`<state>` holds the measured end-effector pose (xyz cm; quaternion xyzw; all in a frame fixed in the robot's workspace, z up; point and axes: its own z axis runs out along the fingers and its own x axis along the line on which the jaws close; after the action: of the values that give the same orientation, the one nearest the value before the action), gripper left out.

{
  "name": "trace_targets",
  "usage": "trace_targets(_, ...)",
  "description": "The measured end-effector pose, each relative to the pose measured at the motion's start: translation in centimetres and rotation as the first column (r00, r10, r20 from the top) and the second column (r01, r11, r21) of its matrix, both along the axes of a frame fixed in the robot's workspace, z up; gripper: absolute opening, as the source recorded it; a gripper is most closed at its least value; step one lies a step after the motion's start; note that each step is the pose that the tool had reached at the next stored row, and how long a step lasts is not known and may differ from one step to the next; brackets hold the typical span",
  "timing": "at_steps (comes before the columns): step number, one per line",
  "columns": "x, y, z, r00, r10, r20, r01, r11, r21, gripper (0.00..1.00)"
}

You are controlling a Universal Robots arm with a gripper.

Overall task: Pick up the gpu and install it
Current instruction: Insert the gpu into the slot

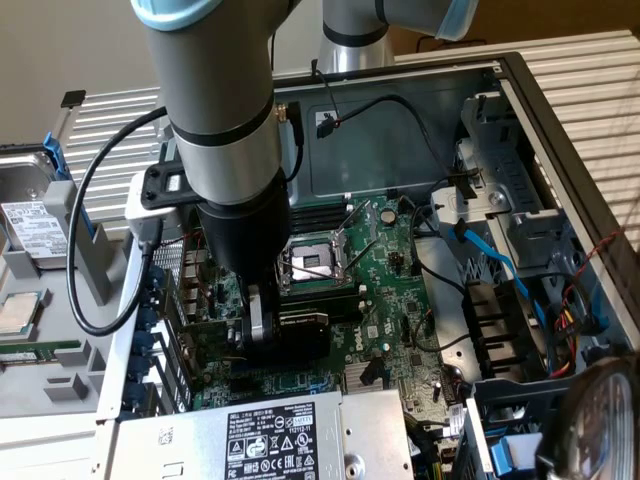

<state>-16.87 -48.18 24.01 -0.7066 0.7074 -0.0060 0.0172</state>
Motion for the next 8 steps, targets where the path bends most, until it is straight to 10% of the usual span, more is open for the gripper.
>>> trace_targets(8, -0.01, 0.00, 0.00, 1.0000, 0.000, -0.0001, 0.000, 1.0000, -0.0001, 0.27)
